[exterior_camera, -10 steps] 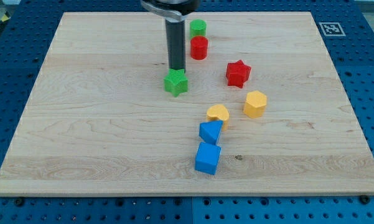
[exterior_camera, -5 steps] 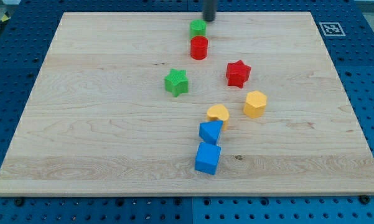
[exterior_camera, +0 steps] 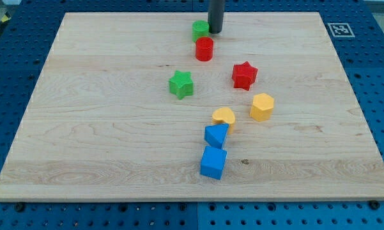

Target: Place the green circle horizontally to the left of the red circle

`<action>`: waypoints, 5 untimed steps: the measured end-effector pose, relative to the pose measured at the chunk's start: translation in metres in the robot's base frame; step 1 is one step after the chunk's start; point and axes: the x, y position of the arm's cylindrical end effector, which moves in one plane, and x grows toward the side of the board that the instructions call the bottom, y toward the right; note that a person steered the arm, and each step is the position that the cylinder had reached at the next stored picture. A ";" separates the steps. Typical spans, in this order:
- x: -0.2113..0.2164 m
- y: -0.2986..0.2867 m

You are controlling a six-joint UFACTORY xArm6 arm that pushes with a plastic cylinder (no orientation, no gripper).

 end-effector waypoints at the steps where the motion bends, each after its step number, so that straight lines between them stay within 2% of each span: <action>1: 0.001 -0.019; 5: 0.046 -0.091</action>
